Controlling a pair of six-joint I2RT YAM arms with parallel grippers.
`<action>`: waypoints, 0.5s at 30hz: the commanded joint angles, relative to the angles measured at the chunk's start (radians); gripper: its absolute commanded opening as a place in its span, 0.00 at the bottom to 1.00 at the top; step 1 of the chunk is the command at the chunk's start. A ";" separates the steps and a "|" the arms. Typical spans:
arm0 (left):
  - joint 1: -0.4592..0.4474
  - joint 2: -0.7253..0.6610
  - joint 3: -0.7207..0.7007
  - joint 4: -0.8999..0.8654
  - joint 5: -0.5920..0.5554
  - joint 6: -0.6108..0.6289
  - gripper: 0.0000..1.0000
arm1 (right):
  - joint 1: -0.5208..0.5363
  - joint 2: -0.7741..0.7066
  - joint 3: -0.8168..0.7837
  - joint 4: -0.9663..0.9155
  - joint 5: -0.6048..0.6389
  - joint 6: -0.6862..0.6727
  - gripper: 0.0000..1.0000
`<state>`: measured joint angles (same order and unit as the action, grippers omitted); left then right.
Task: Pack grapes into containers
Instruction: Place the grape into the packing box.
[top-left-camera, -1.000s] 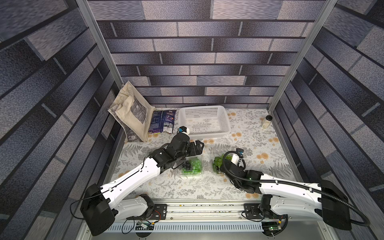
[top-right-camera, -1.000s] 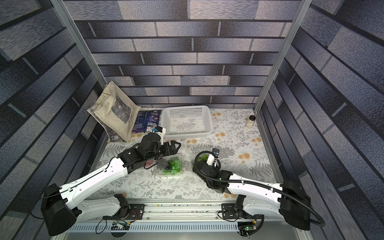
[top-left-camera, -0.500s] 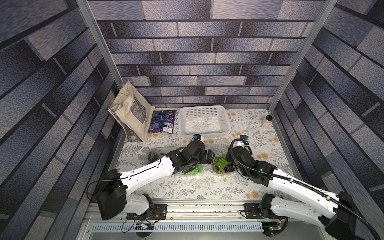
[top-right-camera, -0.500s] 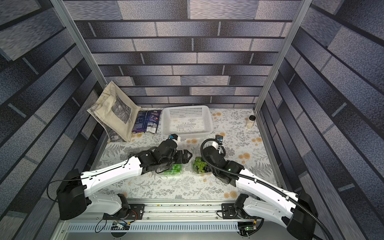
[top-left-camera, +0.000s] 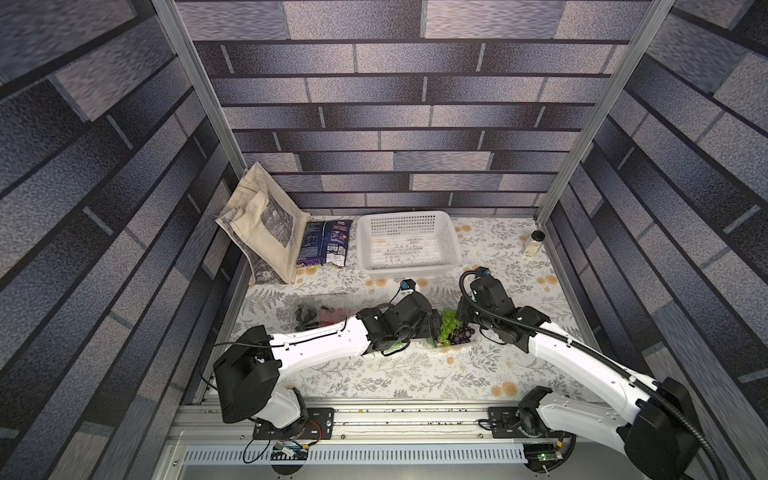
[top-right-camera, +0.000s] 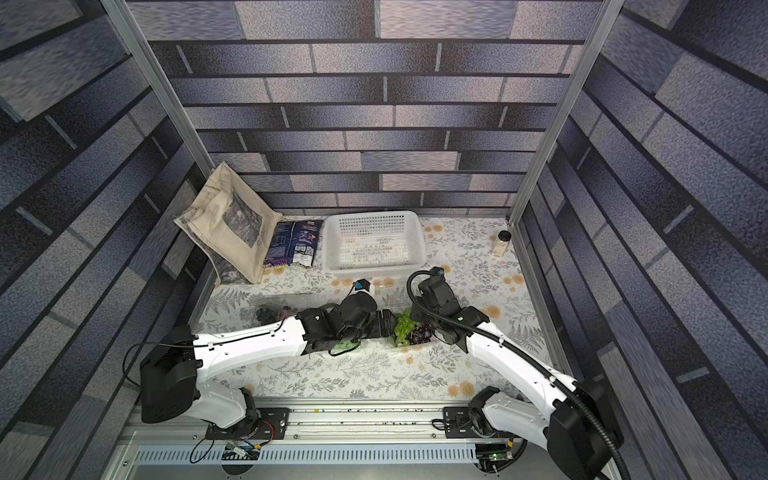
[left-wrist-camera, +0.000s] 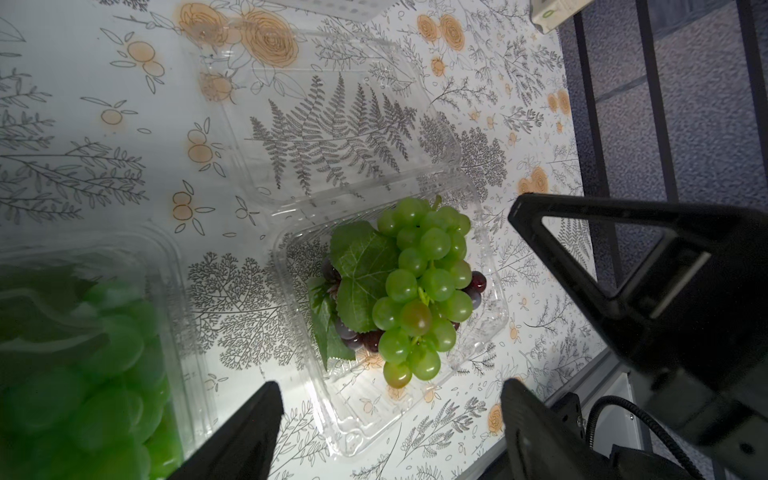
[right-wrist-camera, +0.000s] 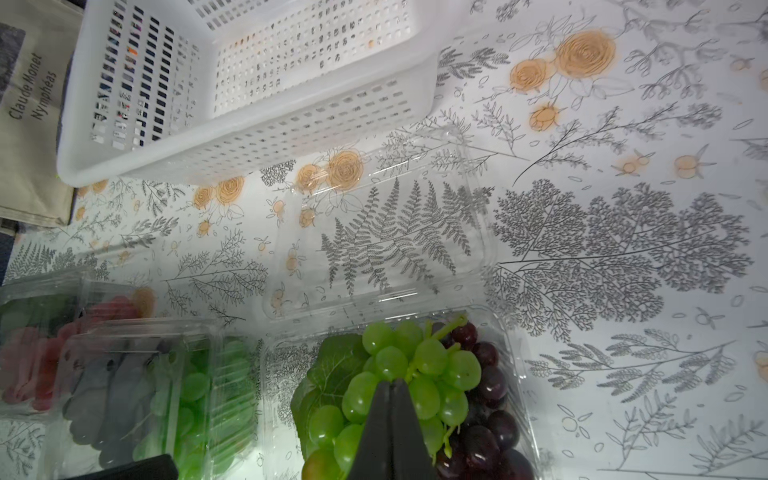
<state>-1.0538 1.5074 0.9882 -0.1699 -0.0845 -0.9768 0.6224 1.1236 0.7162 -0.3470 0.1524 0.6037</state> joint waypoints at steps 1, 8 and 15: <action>-0.012 0.035 -0.003 0.019 -0.077 -0.077 0.85 | -0.010 0.013 -0.036 0.074 -0.092 -0.020 0.00; -0.005 0.069 -0.048 0.030 -0.166 -0.179 0.85 | -0.012 0.059 -0.062 0.122 -0.158 -0.009 0.00; 0.007 0.065 -0.074 0.010 -0.200 -0.197 0.85 | -0.012 0.014 -0.148 0.152 -0.155 0.056 0.00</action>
<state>-1.0557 1.5730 0.9413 -0.1333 -0.2310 -1.1465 0.6147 1.1717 0.6094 -0.2111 0.0040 0.6205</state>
